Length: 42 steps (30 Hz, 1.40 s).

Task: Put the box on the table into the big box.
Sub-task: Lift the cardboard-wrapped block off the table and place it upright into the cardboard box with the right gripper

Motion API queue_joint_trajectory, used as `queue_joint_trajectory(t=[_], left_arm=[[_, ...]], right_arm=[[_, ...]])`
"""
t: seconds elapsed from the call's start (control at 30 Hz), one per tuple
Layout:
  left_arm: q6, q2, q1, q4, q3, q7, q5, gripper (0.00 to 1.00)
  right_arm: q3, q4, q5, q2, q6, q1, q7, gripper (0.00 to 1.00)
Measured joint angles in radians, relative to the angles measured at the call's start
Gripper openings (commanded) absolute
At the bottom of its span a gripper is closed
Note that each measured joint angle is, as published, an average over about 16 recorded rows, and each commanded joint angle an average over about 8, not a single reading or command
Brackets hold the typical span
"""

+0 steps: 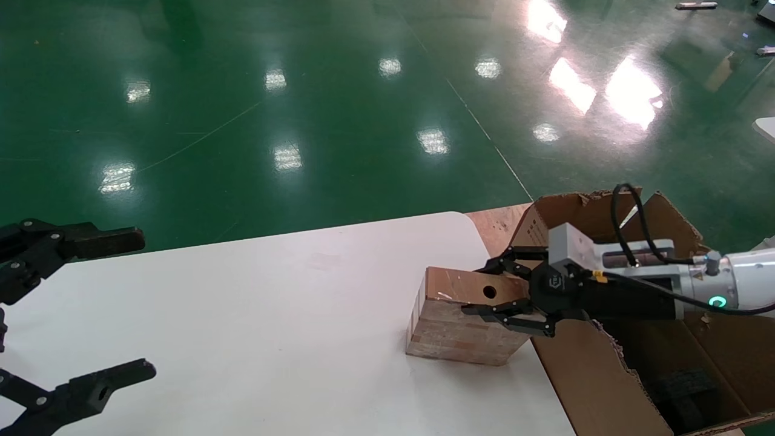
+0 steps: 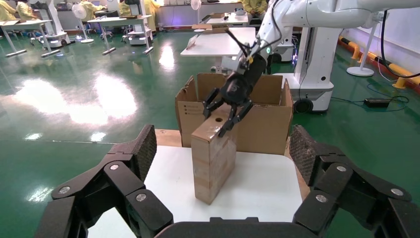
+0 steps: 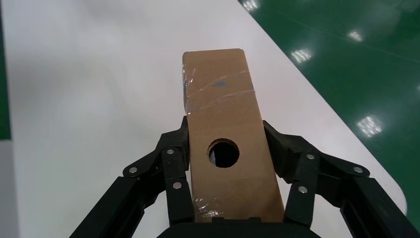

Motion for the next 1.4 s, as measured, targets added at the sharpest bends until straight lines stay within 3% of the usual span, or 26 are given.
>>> queue_joint_trajectory(t=[0.27, 0.5, 0.73, 0.97, 1.03, 1.27, 1.3, 1.4], left_arm=[[0.000, 0.000, 0.000, 0.000, 0.000, 0.000, 0.000, 1.00], [0.000, 0.000, 0.000, 0.000, 0.000, 0.000, 0.000, 1.00], [0.000, 0.000, 0.000, 0.000, 0.001, 0.000, 0.000, 1.00], [0.000, 0.000, 0.000, 0.000, 0.001, 0.000, 0.000, 1.00], [0.000, 0.000, 0.000, 0.000, 0.001, 0.000, 0.000, 0.89], [0.000, 0.000, 0.000, 0.000, 0.001, 0.000, -0.001, 0.04], [0.000, 0.000, 0.000, 0.000, 0.001, 0.000, -0.001, 0.00], [0.000, 0.000, 0.000, 0.000, 0.001, 0.001, -0.001, 0.00]], right_arm=[[0.024, 0.136, 0.093, 0.090, 0.016, 0.073, 0.139, 0.00], [0.068, 0.193, 0.117, 0.210, 0.061, 0.157, 0.177, 0.00], [0.094, 0.141, 0.087, 0.325, 0.091, 0.198, 0.140, 0.00], [0.087, -0.019, 0.096, 0.376, 0.092, 0.153, 0.097, 0.00], [0.084, -0.076, 0.110, 0.376, 0.090, 0.128, 0.081, 0.00], [0.086, -0.292, 0.180, 0.339, 0.081, 0.023, 0.006, 0.00], [0.088, -0.324, 0.191, 0.331, 0.079, 0.008, -0.004, 0.00], [0.100, -0.421, 0.226, 0.305, 0.070, -0.038, -0.035, 0.00]])
